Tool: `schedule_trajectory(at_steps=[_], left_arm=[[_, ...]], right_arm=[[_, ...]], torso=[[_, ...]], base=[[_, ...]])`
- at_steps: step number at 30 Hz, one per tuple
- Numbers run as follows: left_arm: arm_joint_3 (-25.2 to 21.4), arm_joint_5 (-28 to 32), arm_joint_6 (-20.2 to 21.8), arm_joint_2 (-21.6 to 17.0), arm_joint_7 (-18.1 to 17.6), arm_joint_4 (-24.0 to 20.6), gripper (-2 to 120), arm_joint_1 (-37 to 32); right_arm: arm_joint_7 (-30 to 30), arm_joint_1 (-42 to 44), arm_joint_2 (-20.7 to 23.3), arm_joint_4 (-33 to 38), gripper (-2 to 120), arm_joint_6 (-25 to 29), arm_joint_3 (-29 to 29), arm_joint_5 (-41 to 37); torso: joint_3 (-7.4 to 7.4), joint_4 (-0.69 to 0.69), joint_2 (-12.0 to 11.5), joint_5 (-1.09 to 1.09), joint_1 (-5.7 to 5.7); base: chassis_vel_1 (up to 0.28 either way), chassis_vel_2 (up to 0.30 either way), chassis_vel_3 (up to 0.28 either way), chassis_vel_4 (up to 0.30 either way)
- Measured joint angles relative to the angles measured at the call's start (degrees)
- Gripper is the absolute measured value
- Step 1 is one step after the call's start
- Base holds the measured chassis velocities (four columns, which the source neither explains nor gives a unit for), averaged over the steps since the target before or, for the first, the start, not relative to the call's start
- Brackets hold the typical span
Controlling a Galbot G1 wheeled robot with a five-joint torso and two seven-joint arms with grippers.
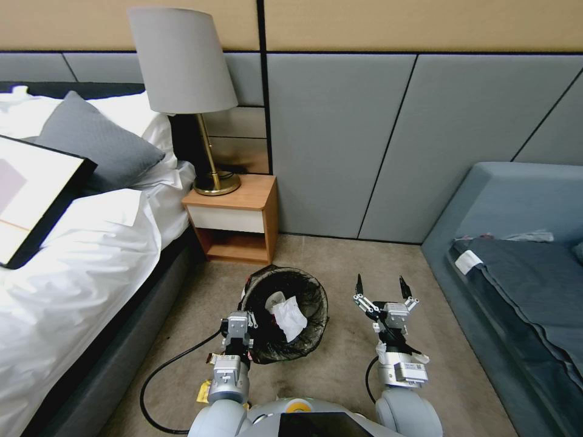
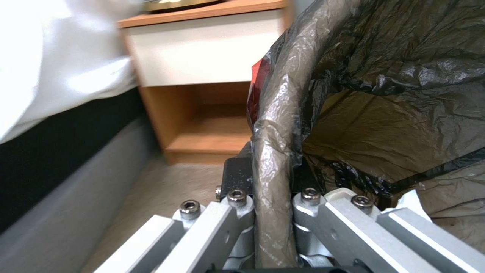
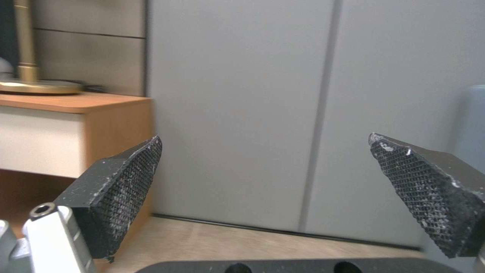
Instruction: Pick up the trash bin, then pick up the garbage from the floor and place it into the trash bin.
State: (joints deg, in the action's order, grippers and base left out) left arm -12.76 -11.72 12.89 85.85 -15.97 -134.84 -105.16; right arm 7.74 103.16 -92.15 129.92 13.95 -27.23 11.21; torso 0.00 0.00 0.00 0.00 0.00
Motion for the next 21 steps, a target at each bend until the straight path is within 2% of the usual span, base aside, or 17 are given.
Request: schedule_trajectory(at_steps=[21], left_arm=[[0.0,-0.4,0.1,0.5,0.1,0.1,1,0.1]], right_arm=[[0.4,-1.1,0.0,-0.9,100,0.0,-0.6,-0.3]], torso=[[0.00,0.00,0.0,0.00,0.00]], base=[[0.116,0.114,0.116,0.119]])
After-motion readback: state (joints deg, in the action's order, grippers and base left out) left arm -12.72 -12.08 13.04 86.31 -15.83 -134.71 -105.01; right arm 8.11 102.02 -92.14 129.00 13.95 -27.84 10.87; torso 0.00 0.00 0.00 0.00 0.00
